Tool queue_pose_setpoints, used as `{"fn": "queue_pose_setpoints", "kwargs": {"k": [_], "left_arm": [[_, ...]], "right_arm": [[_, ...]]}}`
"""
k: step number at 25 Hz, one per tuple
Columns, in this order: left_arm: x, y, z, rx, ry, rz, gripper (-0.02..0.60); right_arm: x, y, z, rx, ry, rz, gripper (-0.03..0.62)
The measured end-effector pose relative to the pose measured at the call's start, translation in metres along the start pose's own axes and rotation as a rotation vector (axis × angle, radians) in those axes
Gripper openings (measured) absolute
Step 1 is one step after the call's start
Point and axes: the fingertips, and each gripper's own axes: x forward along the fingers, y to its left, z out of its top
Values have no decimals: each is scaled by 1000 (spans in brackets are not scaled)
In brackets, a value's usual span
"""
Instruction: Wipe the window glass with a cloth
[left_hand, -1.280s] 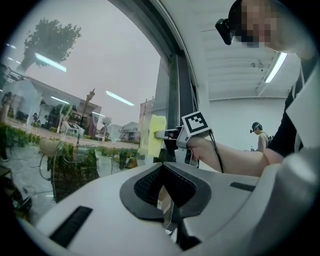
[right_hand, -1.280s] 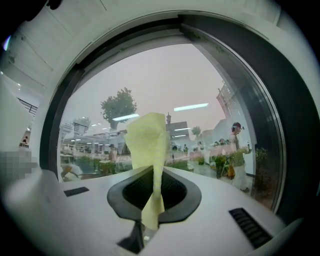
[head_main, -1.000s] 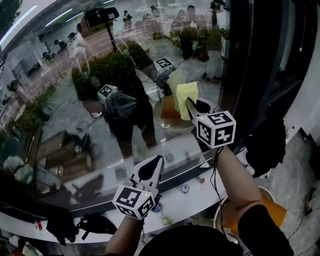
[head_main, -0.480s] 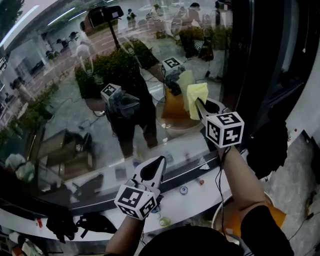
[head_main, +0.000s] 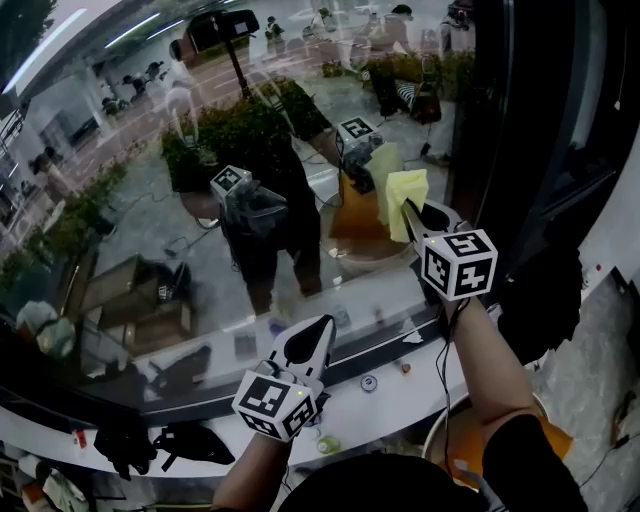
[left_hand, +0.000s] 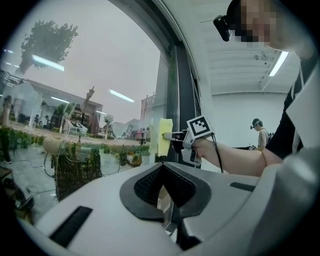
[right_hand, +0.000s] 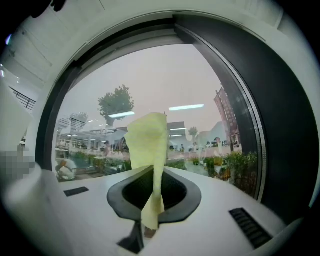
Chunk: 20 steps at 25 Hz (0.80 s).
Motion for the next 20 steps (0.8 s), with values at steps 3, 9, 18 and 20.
{"fn": "queue_pose_setpoints", "kwargs": {"k": [3, 9, 18, 20], "left_arm": [[-1, -2, 0, -2, 4, 16, -2], [-12, -7, -8, 9, 27, 55, -2], [-74, 17, -32, -13, 69, 189, -2], [-92, 20, -36, -20, 73, 209, -2]], "right_arm": [[-2, 0, 0, 0, -5, 6, 40], [-11, -10, 0, 6, -22, -2, 38], [-15, 14, -12, -5, -31, 16, 38], [-21, 36, -19, 4, -26, 48, 38]]}}
